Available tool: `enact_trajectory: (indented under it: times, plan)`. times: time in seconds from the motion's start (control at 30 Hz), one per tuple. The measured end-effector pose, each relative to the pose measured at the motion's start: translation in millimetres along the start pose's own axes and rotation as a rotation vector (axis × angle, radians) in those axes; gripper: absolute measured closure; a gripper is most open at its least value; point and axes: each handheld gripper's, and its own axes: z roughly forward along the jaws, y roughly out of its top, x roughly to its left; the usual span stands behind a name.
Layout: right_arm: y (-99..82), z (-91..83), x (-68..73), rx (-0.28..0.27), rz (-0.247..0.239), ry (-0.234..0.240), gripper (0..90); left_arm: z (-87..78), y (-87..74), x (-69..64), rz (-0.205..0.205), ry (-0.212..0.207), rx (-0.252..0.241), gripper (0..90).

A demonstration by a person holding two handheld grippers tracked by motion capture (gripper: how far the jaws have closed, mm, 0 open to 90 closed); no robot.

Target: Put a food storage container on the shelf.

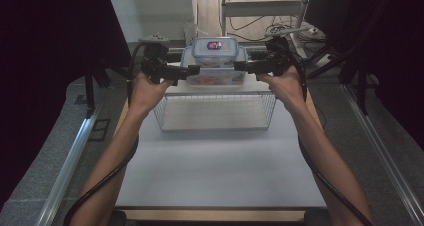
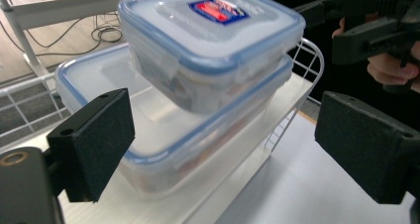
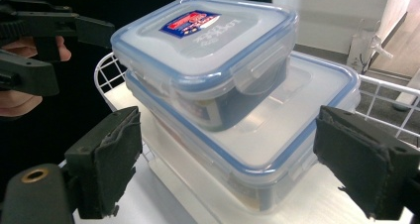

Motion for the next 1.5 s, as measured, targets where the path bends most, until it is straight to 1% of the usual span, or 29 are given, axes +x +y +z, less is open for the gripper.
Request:
enact_trajectory:
  times: [0.17,0.27,0.37,0.53,0.63,0.73,0.83,0.97,1.03,1.13,1.33,1.4,1.43,1.47,1.5]
  plan:
    - [-4.3,-2.7,3.7,-0.004,-0.013,-0.001,10.5,-3.6,-8.5,-5.8,0.028,-0.003,0.0,6.8]
    - [-7.5,-5.6,6.3,-0.003,-0.02,0.007,10.1,-4.9,-15.4,-10.2,0.051,0.005,0.005,6.2]
    - [-10.6,-7.2,8.3,-0.001,-0.024,0.008,10.0,-5.1,-19.3,-12.6,0.061,0.009,0.005,5.9]
    - [-14.2,-7.4,10.1,0.005,-0.027,0.009,9.7,-6.5,-26.0,-17.0,0.063,0.009,0.003,5.5]
    - [-17.9,-8.9,11.2,0.007,-0.022,0.011,9.6,-9.1,-30.2,-19.5,0.067,0.011,0.001,5.5]
    - [-21.6,-10.8,12.0,0.009,-0.026,0.01,9.5,-12.1,-35.3,-21.9,0.07,0.012,-0.006,5.4]
    - [-26.7,-13.1,13.5,0.012,-0.04,0.004,9.4,-13.4,-41.0,-24.0,0.074,0.013,-0.007,5.3]
    - [-31.0,-15.7,15.5,0.018,-0.047,0.002,9.0,-13.8,-46.9,-26.6,0.085,0.015,-0.001,5.3]
    - [-34.0,-17.3,17.3,0.019,-0.052,0.0,8.9,-14.5,-51.2,-28.2,0.098,0.021,0.006,5.3]
    - [-38.4,-19.8,19.7,0.022,-0.07,-0.01,8.6,-15.6,-56.4,-29.8,0.103,0.023,0.009,5.3]
    - [-47.7,-23.8,24.1,0.027,-0.075,-0.008,7.8,-19.0,-66.8,-33.5,0.105,0.026,0.002,4.9]
    - [-50.8,-25.1,26.0,0.03,-0.078,-0.013,7.0,-19.9,-69.7,-35.1,0.107,0.028,-0.001,4.7]
    - [-53.6,-26.9,28.2,0.026,-0.091,-0.028,5.7,-20.4,-71.8,-36.6,0.11,0.029,0.002,4.5]
    - [-53.6,-26.9,28.2,0.026,-0.091,-0.028,5.7,-20.8,-73.0,-37.6,0.114,0.033,0.001,4.5]
    - [-56.3,-29.2,31.1,0.023,-0.102,-0.04,4.2,-22.0,-76.0,-40.2,0.121,0.034,0.001,4.3]
